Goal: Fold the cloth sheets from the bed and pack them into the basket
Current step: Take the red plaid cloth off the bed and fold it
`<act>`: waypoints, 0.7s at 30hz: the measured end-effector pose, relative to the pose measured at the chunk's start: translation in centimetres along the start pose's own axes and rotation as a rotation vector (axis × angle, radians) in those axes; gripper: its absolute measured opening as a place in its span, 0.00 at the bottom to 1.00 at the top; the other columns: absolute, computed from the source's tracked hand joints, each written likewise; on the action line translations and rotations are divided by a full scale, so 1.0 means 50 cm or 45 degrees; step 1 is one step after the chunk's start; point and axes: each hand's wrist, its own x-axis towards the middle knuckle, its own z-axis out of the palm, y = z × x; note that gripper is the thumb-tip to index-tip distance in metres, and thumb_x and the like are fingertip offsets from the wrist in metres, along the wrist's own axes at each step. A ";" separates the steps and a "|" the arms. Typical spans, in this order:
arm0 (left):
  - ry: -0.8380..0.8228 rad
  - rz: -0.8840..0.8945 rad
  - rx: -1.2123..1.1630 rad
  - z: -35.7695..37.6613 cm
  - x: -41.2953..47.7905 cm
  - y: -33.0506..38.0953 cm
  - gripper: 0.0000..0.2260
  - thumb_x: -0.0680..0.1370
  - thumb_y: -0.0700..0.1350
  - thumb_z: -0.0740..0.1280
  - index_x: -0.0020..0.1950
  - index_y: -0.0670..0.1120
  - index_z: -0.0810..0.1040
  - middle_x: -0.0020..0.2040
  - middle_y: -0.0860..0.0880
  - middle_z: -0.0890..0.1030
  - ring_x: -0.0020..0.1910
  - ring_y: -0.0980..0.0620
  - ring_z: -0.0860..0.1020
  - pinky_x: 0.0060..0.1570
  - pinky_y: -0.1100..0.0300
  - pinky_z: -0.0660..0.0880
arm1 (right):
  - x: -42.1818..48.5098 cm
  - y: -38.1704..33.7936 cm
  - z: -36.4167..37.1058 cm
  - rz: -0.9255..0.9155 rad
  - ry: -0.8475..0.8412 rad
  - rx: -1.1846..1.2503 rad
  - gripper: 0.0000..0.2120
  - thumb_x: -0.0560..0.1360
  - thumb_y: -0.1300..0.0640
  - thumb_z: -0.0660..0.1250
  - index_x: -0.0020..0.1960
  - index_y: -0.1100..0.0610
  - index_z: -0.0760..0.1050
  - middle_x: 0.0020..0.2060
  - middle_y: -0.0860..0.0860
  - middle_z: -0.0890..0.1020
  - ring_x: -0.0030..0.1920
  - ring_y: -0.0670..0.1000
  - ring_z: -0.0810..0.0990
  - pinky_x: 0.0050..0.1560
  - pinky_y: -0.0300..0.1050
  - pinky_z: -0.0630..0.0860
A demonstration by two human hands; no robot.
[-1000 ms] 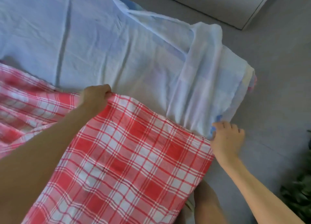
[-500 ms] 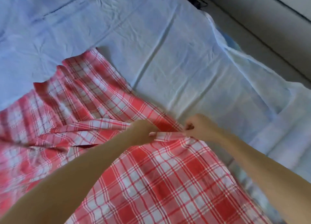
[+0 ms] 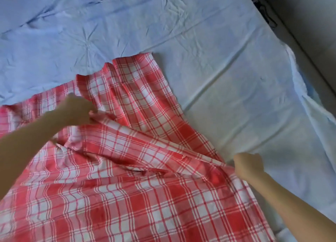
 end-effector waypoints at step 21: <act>1.436 0.508 -0.236 -0.275 0.319 -0.075 0.06 0.66 0.41 0.68 0.30 0.41 0.77 0.39 0.42 0.80 0.41 0.41 0.80 0.66 0.49 0.60 | 0.315 -0.258 -0.499 -0.519 0.177 1.763 0.11 0.73 0.47 0.70 0.40 0.55 0.77 0.30 0.47 0.74 0.30 0.43 0.72 0.34 0.38 0.68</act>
